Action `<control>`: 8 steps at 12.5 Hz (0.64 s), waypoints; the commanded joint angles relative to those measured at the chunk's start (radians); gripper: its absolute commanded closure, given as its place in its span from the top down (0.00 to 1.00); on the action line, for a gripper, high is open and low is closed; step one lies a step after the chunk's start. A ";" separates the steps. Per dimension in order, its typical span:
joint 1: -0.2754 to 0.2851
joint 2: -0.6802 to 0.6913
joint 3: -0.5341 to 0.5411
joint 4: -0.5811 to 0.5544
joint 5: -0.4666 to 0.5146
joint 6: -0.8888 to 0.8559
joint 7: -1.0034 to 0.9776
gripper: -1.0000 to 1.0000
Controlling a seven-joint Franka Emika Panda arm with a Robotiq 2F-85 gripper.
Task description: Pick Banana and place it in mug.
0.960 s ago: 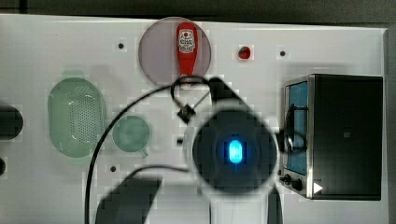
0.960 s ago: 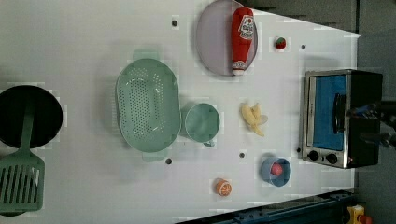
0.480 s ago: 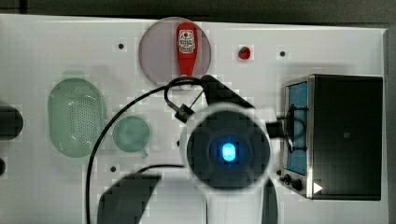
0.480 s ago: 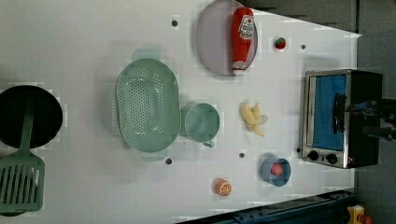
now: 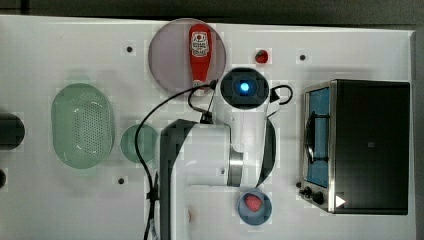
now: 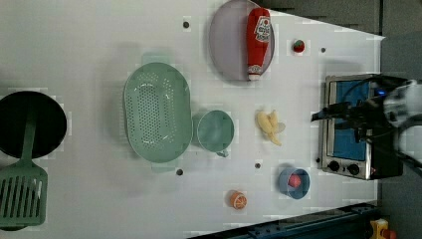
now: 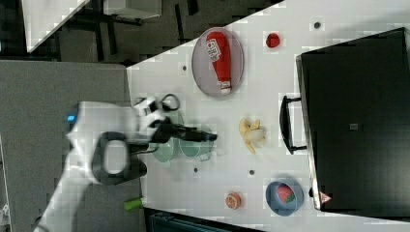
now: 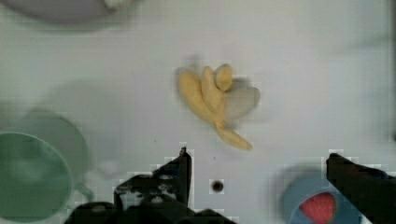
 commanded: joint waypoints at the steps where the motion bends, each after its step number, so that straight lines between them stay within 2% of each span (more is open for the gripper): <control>1: -0.019 0.039 0.039 -0.027 -0.009 0.108 -0.421 1.00; 3: -0.019 0.114 0.039 -0.059 -0.009 0.230 -0.517 1.00; 8: -0.019 0.240 0.048 -0.141 -0.011 0.437 -0.550 1.00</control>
